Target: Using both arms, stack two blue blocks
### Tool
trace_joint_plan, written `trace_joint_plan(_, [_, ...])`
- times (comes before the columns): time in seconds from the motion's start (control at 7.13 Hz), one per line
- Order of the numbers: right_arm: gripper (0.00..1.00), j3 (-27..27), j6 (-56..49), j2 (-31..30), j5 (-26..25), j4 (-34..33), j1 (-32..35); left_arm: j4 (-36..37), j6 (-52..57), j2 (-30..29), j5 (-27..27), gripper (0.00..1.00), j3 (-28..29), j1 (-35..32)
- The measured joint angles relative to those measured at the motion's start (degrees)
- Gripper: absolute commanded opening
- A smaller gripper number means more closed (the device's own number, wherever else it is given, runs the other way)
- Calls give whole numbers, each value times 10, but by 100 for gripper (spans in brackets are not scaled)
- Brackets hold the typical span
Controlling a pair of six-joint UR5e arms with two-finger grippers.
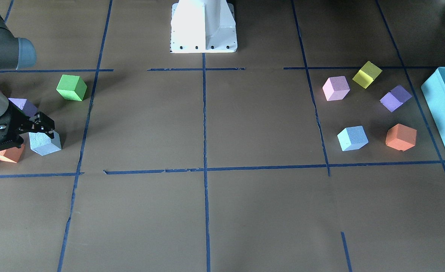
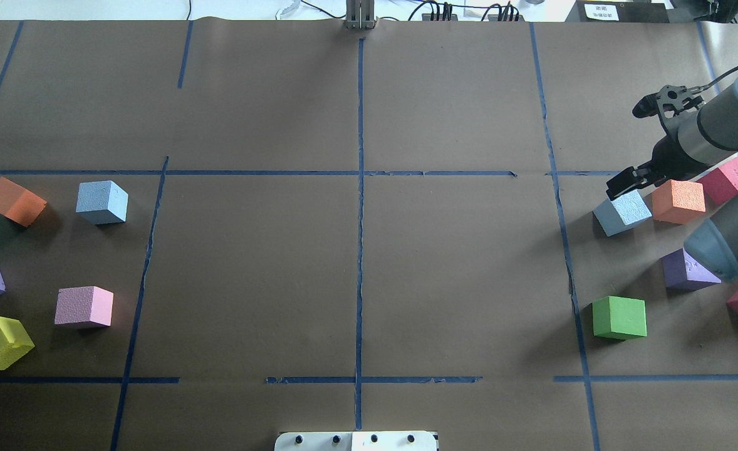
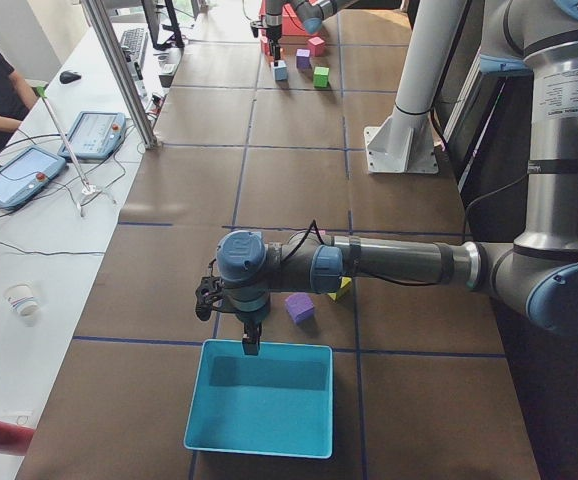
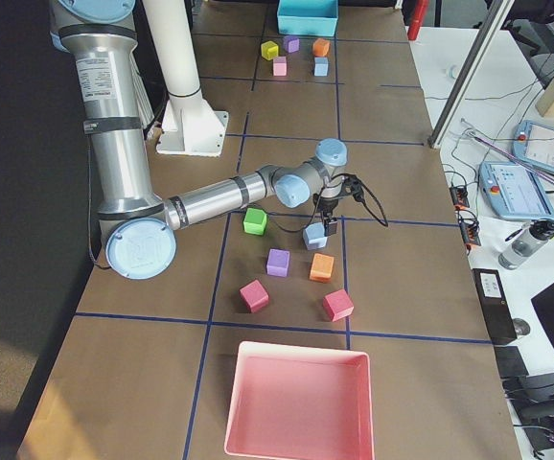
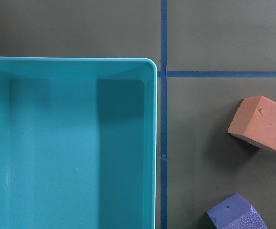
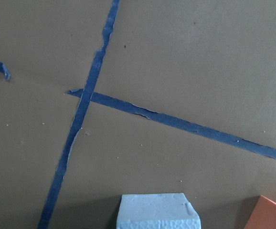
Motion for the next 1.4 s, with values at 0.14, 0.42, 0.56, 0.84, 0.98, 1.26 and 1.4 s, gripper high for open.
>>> trace_joint_plan(0.14, [100,-7,3,0,-6,8,-10,0,0,0,0,100,0,0])
trace_joint_plan(0.42, [100,-12,3,-5,-12,11,-23,0,0,0,-1,100,0,0])
trace_joint_plan(0.56, [95,-14,3,-10,-14,11,-25,0,0,0,-1,100,0,0])
trace_joint_plan(0.84, [16,-19,5,-13,-15,11,-27,0,0,0,-1,100,-1,0])
trace_joint_plan(0.98, [3,-19,7,-12,-15,11,-27,0,0,0,-1,100,-1,0])
trace_joint_plan(1.26, [0,-13,8,-8,-14,11,-27,0,0,0,-1,100,-1,0])
trace_joint_plan(1.4, [0,0,9,-5,-11,2,-25,0,0,0,-1,100,-2,0])
